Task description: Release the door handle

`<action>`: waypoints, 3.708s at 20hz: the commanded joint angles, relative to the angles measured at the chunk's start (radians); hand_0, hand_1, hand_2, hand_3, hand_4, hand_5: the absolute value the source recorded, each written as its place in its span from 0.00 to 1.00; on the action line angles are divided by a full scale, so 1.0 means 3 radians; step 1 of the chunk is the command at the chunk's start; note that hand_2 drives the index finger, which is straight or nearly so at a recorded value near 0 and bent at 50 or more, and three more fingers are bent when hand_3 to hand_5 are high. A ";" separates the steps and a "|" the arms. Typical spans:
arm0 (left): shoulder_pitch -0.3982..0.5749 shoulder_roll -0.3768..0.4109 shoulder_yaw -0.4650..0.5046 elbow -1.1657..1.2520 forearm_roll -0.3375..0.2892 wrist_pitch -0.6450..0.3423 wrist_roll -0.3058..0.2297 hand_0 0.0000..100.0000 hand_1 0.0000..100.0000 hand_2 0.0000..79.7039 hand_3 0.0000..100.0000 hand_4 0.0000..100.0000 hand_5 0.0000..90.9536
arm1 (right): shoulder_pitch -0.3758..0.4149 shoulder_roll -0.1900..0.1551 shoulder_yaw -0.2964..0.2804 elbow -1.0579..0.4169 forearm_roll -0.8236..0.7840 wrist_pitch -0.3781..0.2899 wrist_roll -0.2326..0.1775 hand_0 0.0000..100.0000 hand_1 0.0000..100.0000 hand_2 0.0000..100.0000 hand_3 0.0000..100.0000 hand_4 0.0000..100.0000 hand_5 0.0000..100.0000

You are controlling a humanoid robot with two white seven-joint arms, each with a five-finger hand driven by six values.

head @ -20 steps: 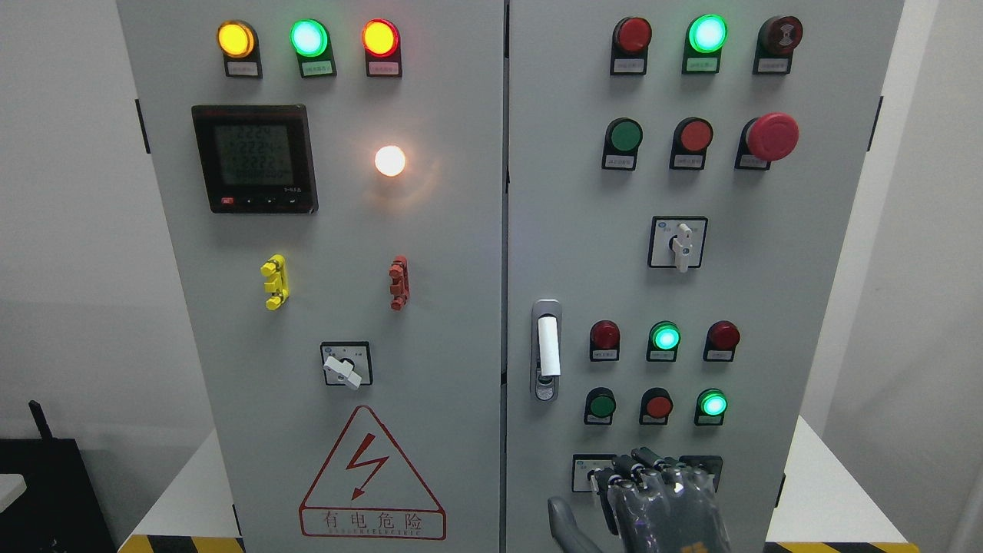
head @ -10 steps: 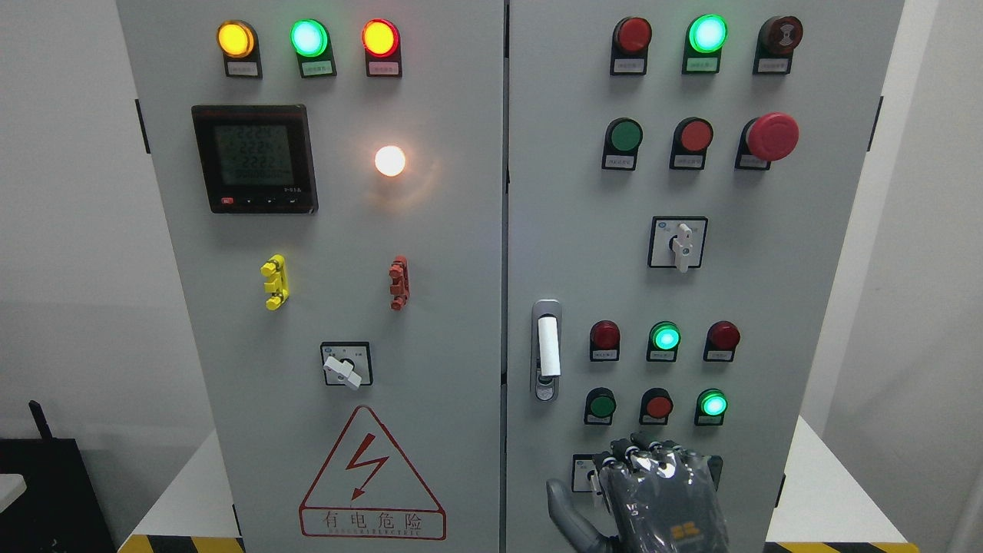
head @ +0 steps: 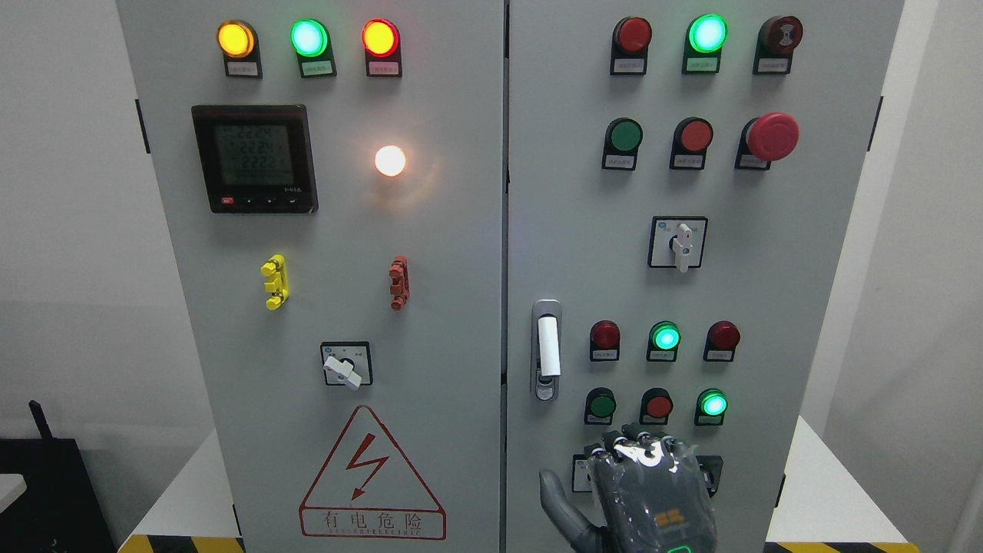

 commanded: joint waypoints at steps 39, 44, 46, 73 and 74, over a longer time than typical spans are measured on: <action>-0.0010 0.0000 0.0005 0.0031 0.0000 0.0001 -0.0001 0.12 0.39 0.00 0.00 0.00 0.00 | -0.0451 0.0104 0.0160 0.0375 -0.0286 0.0466 0.0179 0.48 0.00 0.98 1.00 0.89 0.97; -0.0010 0.0000 0.0005 0.0031 0.0000 0.0001 -0.0001 0.12 0.39 0.00 0.00 0.00 0.00 | -0.0492 0.0104 0.0139 0.0401 -0.0281 0.0481 0.0215 0.49 0.00 0.97 1.00 0.89 0.97; -0.0010 0.0000 0.0005 0.0031 0.0000 0.0001 -0.0001 0.12 0.39 0.00 0.00 0.00 0.00 | -0.0498 0.0104 0.0134 0.0416 -0.0281 0.0481 0.0215 0.49 0.00 0.98 1.00 0.89 0.97; -0.0010 0.0000 0.0005 0.0031 0.0000 0.0001 -0.0001 0.12 0.39 0.00 0.00 0.00 0.00 | -0.0702 0.0104 0.0098 0.0508 -0.0286 0.0537 0.0261 0.49 0.00 0.97 1.00 0.89 0.97; -0.0005 0.0000 0.0005 0.0031 0.0000 0.0001 -0.0001 0.12 0.39 0.00 0.00 0.00 0.00 | -0.0702 0.0104 0.0098 0.0508 -0.0286 0.0537 0.0261 0.49 0.00 0.97 1.00 0.89 0.97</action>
